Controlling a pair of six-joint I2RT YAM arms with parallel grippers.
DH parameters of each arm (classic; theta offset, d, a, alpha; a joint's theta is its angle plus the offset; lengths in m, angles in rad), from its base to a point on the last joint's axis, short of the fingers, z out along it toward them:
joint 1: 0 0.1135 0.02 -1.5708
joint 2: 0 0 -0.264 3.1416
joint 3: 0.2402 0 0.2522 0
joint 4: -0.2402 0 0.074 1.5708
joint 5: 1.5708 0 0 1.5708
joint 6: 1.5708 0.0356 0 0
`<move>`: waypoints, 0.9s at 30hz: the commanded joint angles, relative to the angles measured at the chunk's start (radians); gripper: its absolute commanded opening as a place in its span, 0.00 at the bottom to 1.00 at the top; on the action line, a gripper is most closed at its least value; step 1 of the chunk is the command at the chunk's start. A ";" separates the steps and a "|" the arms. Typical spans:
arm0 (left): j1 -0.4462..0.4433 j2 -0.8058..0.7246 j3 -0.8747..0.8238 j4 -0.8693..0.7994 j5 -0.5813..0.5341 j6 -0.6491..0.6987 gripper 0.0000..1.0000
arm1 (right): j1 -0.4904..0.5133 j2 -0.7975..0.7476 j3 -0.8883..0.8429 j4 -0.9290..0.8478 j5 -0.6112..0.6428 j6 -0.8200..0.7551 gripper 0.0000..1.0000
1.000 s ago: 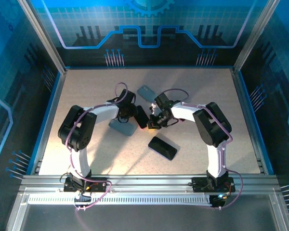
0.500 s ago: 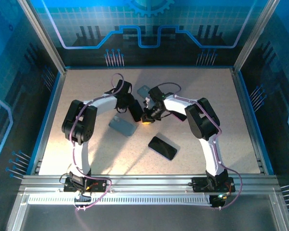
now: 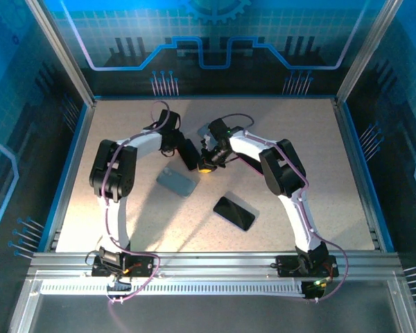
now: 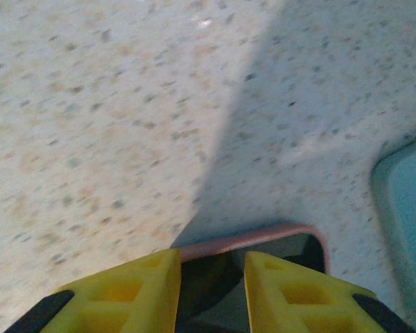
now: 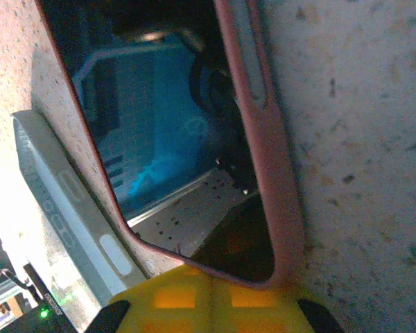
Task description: Put the phone into the phone case
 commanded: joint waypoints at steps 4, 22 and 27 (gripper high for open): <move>0.002 -0.104 -0.126 -0.016 0.010 -0.009 0.31 | -0.001 0.077 0.044 0.220 0.087 0.028 0.00; 0.002 -0.032 -0.066 0.073 0.044 -0.014 0.32 | 0.011 0.141 0.085 0.295 0.072 0.095 0.00; 0.003 0.050 0.053 0.051 0.038 0.007 0.32 | 0.011 0.161 0.109 0.327 0.074 0.124 0.00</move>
